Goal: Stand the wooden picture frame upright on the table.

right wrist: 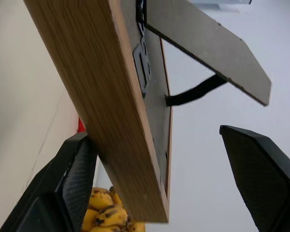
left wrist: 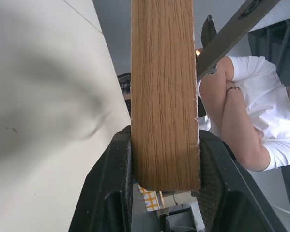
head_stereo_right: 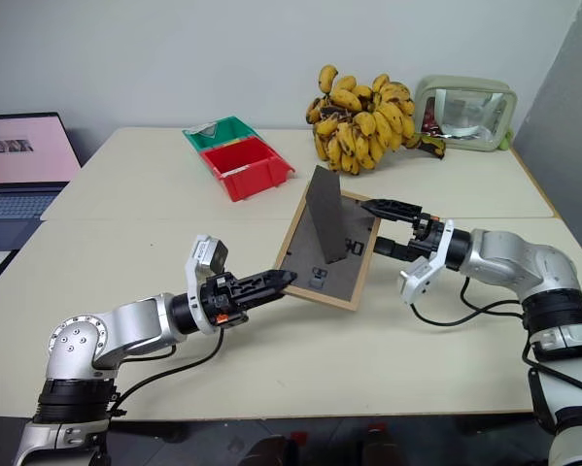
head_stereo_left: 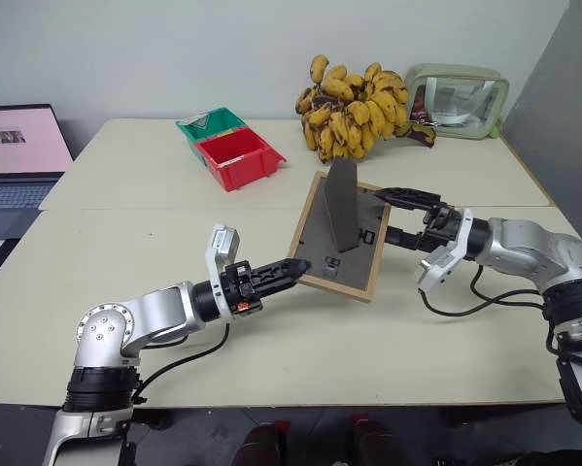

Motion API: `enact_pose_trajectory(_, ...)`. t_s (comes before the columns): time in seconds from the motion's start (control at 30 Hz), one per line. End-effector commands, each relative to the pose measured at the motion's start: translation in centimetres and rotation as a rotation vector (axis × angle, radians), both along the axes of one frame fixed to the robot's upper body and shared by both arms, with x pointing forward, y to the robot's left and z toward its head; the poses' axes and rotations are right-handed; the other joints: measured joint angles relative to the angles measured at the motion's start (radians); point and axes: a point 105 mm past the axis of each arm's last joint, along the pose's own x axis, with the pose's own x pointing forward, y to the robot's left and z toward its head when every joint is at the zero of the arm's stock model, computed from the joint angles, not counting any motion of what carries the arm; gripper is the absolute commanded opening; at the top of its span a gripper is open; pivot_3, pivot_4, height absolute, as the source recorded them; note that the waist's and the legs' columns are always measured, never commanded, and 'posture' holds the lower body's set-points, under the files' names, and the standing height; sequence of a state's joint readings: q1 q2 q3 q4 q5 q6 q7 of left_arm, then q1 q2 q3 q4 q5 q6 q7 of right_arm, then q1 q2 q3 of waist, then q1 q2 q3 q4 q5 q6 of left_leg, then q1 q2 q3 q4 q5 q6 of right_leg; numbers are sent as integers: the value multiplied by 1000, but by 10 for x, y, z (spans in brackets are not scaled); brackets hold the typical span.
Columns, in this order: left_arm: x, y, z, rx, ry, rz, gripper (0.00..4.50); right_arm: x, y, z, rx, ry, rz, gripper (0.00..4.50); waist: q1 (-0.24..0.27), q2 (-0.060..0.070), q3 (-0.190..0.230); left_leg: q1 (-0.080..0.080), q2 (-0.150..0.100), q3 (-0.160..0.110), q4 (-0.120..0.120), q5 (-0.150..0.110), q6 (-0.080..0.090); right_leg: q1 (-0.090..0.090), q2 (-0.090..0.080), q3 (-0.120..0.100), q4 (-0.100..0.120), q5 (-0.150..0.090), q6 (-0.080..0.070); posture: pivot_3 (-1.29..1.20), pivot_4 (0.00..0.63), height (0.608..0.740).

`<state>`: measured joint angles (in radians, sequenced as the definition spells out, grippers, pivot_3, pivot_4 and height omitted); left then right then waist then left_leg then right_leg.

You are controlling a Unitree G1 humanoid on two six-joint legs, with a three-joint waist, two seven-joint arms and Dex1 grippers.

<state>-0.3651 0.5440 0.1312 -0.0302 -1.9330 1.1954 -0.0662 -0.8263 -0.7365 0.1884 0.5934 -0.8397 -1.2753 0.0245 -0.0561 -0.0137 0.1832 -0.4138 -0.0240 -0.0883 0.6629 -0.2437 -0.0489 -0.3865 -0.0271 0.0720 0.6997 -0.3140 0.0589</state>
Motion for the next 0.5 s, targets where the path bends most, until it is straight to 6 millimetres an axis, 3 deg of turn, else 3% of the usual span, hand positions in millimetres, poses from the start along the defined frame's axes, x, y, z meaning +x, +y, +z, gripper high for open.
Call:
enact_pose_trajectory(0.03,-4,-1,17,-52,-57,-16,1315,-2,7,20,23,-93,41,3145,0,0,0,0,0,0,0,0,0,0,0,0,0,0,0,0,150,740)
enact_pose_trajectory(0.27,-10,-7,16,-44,-61,-49,1315,5,8,22,30,-123,23,1549,0,0,0,0,0,0,0,0,0,0,0,0,0,0,0,0,150,740)
enact_pose_trajectory(0.37,-12,-9,16,-15,-72,-47,1315,3,9,22,30,-128,34,1351,0,0,0,0,0,0,0,0,0,0,0,0,1,0,0,0,150,740)
enact_pose_trajectory(0.43,-12,-10,18,16,-91,-34,2017,1,8,23,38,-131,45,1349,0,0,0,0,0,0,0,0,0,0,0,0,1,0,0,0,150,740)
enact_pose_trajectory(0.5,-4,-5,18,15,-79,28,2404,2,7,24,50,-127,43,1271,0,0,0,0,0,0,0,0,0,0,0,0,1,0,0,0,150,740)
